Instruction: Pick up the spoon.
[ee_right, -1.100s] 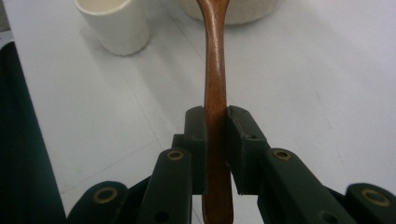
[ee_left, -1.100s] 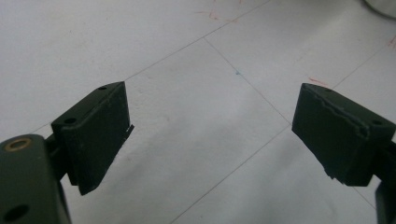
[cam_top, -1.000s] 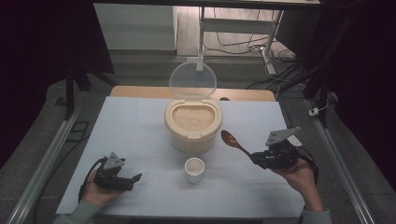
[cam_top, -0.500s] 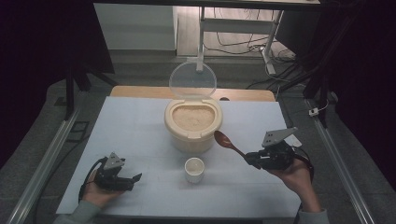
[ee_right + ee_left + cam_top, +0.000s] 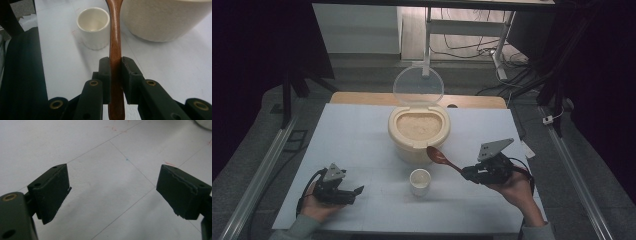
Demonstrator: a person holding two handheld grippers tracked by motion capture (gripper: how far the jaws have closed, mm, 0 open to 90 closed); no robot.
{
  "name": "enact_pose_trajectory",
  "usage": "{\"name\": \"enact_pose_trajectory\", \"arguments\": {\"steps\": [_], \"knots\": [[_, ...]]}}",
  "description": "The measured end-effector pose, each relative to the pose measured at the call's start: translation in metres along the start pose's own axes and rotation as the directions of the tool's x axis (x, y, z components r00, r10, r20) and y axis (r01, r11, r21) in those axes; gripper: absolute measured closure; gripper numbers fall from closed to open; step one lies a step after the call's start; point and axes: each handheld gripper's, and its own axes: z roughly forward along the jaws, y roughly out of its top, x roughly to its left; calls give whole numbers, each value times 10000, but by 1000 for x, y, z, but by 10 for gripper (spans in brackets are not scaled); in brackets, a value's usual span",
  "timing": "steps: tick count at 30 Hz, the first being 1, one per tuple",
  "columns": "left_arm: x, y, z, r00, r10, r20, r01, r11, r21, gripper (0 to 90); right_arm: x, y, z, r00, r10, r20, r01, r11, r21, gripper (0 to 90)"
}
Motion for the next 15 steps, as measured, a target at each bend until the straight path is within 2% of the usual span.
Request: {"name": "enact_pose_trajectory", "arguments": {"steps": [15], "knots": [[0, 0, 0, 10000, 22, 9, -22, 10000, 10, 112, 13, 18, 15, 9976, -637, -284, 636, 9980, -55, 784]]}}
